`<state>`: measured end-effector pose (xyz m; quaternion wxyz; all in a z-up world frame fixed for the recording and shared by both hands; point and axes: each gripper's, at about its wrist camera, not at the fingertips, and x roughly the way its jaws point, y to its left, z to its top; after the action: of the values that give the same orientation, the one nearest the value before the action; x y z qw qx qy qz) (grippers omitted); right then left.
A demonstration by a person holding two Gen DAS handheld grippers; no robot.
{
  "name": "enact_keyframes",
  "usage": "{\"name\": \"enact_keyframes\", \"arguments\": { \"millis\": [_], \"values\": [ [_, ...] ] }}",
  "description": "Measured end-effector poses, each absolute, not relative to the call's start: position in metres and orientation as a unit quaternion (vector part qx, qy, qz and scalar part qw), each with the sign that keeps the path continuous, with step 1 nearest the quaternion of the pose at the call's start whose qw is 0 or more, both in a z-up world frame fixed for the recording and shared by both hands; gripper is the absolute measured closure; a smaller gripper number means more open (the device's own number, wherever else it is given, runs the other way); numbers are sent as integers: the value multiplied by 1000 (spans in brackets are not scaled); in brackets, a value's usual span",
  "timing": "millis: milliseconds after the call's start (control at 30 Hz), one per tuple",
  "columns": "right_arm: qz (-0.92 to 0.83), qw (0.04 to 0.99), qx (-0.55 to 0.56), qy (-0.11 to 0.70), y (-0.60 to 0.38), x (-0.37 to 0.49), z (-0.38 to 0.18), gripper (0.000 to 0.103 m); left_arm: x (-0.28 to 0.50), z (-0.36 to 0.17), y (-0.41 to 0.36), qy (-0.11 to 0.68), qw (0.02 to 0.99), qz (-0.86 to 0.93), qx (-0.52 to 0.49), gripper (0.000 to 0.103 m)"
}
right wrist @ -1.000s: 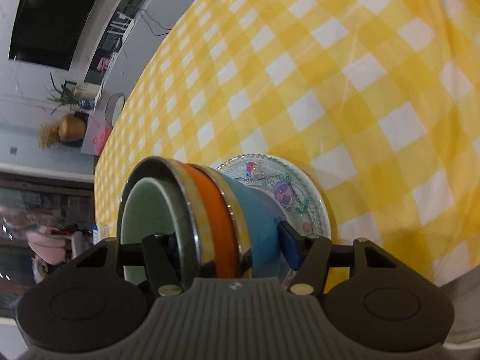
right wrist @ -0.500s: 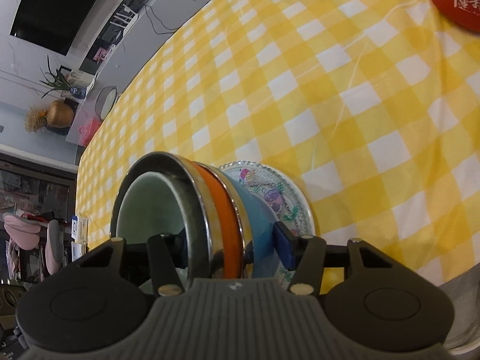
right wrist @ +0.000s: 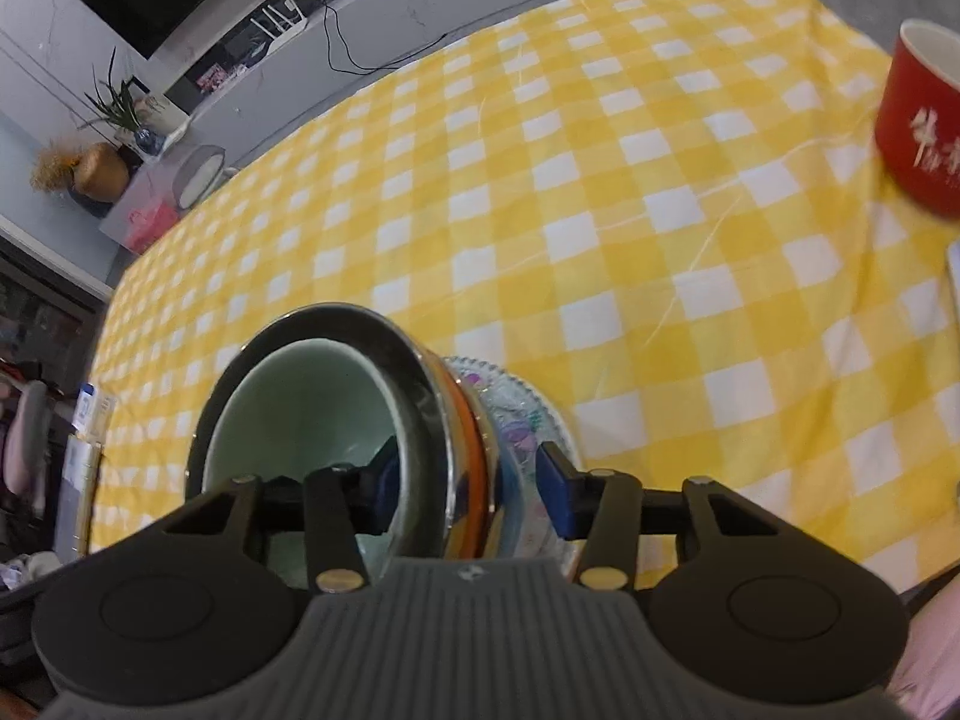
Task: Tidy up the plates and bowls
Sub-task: 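Open both grippers and withdraw them from the bowls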
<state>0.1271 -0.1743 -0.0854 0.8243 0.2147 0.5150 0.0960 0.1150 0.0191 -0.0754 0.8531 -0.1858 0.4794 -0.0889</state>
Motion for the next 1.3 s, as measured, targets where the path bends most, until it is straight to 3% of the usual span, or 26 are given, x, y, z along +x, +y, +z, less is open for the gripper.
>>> {"name": "enact_keyframes", "arguments": {
  "millis": [400, 567, 733, 1000, 1133, 1300],
  "values": [
    [77, 856, 168, 482, -169, 115, -56, 54, 100, -52, 15, 445, 877, -91, -154, 30],
    [55, 875, 183, 445, -180, 90, -17, 27, 80, -18, 21, 414, 891, -95, -160, 27],
    [4, 908, 89, 409, -172, 46, 11, 17, 53, 15, 10, 391, 908, -92, -117, 19],
    [-7, 904, 73, 422, -172, -13, 3, 17, -9, 35, -17, 297, 953, -52, -30, 12],
    [-18, 907, 90, 412, -168, -42, -5, 17, -21, 32, -24, 303, 952, -29, -43, 22],
    [-10, 908, 68, 413, -154, -63, -7, 17, -29, 24, -30, 327, 944, -13, -32, 22]
  ]
}}
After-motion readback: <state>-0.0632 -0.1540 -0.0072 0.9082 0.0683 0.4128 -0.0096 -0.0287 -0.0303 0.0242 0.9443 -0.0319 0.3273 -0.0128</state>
